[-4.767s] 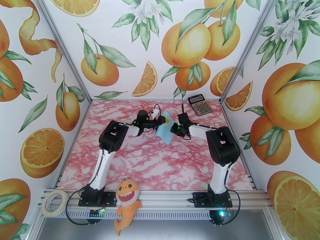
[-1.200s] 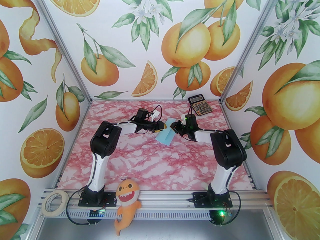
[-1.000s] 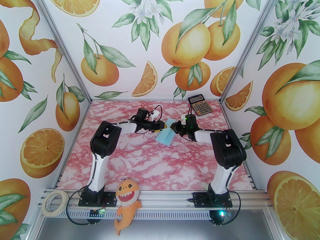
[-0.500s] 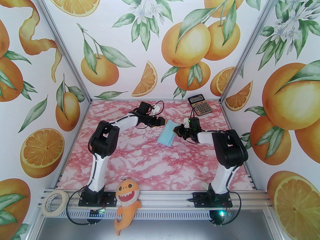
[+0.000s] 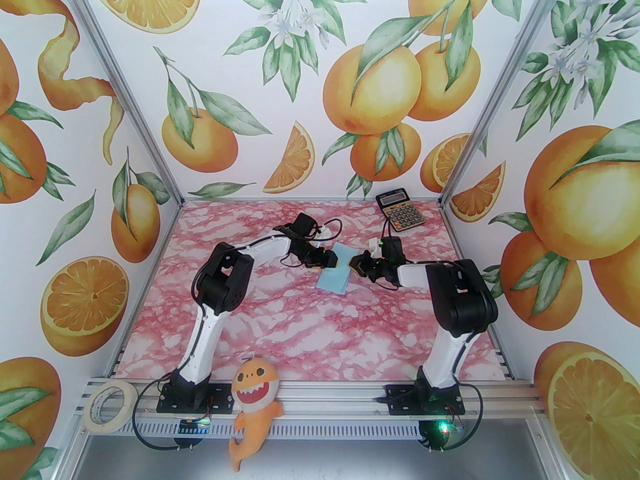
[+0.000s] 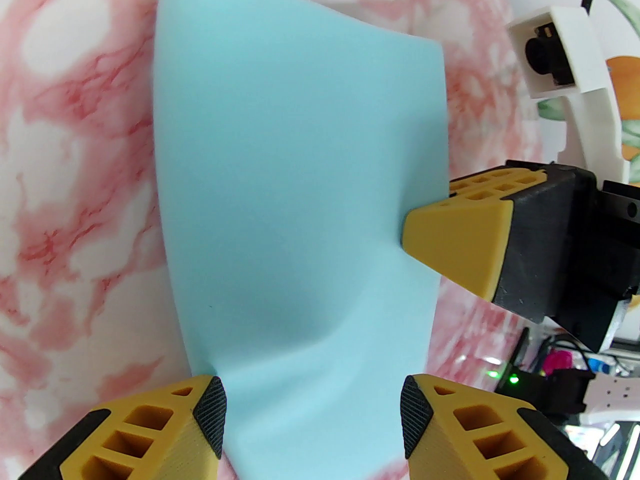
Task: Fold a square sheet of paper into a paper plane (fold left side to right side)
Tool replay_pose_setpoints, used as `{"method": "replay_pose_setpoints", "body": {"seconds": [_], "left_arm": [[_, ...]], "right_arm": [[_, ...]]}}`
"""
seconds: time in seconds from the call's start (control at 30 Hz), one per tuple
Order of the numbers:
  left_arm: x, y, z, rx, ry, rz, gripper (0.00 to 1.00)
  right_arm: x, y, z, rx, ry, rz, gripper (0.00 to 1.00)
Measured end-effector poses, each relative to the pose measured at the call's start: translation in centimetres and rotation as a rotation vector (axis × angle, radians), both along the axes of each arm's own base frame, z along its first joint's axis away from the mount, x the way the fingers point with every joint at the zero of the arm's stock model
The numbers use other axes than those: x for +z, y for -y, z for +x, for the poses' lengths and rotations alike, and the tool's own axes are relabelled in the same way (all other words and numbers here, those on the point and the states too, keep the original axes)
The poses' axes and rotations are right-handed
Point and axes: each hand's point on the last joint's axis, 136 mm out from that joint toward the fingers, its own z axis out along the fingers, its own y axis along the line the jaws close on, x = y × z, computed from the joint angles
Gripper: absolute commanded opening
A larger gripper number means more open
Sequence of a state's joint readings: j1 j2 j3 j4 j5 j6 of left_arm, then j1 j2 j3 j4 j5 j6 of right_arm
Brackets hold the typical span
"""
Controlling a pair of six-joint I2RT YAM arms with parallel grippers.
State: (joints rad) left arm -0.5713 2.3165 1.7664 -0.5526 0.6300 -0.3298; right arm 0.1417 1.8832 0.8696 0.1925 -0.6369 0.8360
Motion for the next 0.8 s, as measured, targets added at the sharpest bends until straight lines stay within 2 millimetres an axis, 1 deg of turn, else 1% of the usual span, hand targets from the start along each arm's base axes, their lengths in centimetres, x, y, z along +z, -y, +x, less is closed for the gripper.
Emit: {"method": "replay_pose_setpoints", "body": {"seconds": [0.23, 0.47, 0.6, 0.67, 0.8], "left_arm": [[-0.1, 0.2, -0.1, -0.010, 0.018, 0.026, 0.64], [-0.4, -0.5, 0.6, 0.010, 0.040, 0.058, 0.68], [-0.4, -0.7, 0.8, 0.020, 0.038, 0.059, 0.71], [-0.3, -0.6, 0.8, 0.024, 0.036, 0.055, 0.69], [0.0, -0.3, 0.9, 0.029, 0.029, 0.031, 0.68]], "right_arm": [[0.1, 0.5, 0.2, 0.011, 0.004, -0.018, 0.00], [0.2, 0.6, 0.4, 0.017, 0.008, -0.025, 0.00], [0.3, 0.5, 0.4, 0.026, 0.012, -0.022, 0.00], [0.4, 0.4, 0.3, 0.031, 0.012, -0.016, 0.00], [0.6, 0.3, 0.3, 0.038, 0.014, -0.008, 0.00]]}}
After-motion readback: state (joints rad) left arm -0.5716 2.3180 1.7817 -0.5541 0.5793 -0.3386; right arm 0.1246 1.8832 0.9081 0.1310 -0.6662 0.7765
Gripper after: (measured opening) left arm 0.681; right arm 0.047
